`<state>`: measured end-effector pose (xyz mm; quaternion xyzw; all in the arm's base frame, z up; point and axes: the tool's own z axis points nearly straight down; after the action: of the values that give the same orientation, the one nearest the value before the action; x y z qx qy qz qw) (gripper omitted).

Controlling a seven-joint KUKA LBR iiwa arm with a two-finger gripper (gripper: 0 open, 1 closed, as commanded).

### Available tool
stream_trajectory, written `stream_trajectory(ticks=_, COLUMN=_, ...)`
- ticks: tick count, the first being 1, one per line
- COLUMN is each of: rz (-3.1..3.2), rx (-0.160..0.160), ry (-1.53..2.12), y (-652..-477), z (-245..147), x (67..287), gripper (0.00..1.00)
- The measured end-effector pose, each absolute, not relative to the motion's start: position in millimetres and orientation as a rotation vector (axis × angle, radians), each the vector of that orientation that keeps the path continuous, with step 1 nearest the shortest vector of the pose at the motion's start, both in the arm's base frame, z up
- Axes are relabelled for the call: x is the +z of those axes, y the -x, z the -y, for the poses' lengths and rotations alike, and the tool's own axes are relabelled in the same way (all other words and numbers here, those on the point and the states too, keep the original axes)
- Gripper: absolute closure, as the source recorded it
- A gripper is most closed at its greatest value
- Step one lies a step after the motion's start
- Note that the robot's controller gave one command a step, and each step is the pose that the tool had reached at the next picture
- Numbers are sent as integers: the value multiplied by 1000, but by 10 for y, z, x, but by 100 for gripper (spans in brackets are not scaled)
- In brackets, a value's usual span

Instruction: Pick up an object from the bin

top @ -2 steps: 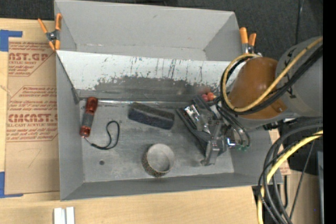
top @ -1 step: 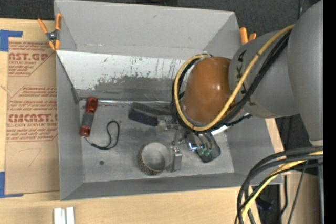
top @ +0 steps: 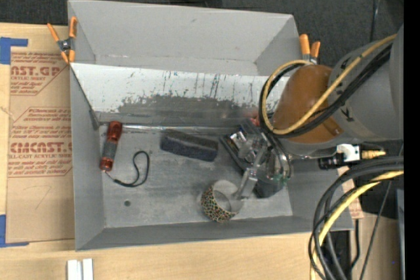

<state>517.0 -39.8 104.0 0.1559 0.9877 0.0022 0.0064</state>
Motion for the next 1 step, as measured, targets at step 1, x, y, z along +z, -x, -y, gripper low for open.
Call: stream_trajectory(ticks=1, rz=-3132, rx=3, ry=61, y=-5013, z=-491, x=814, gripper=0)
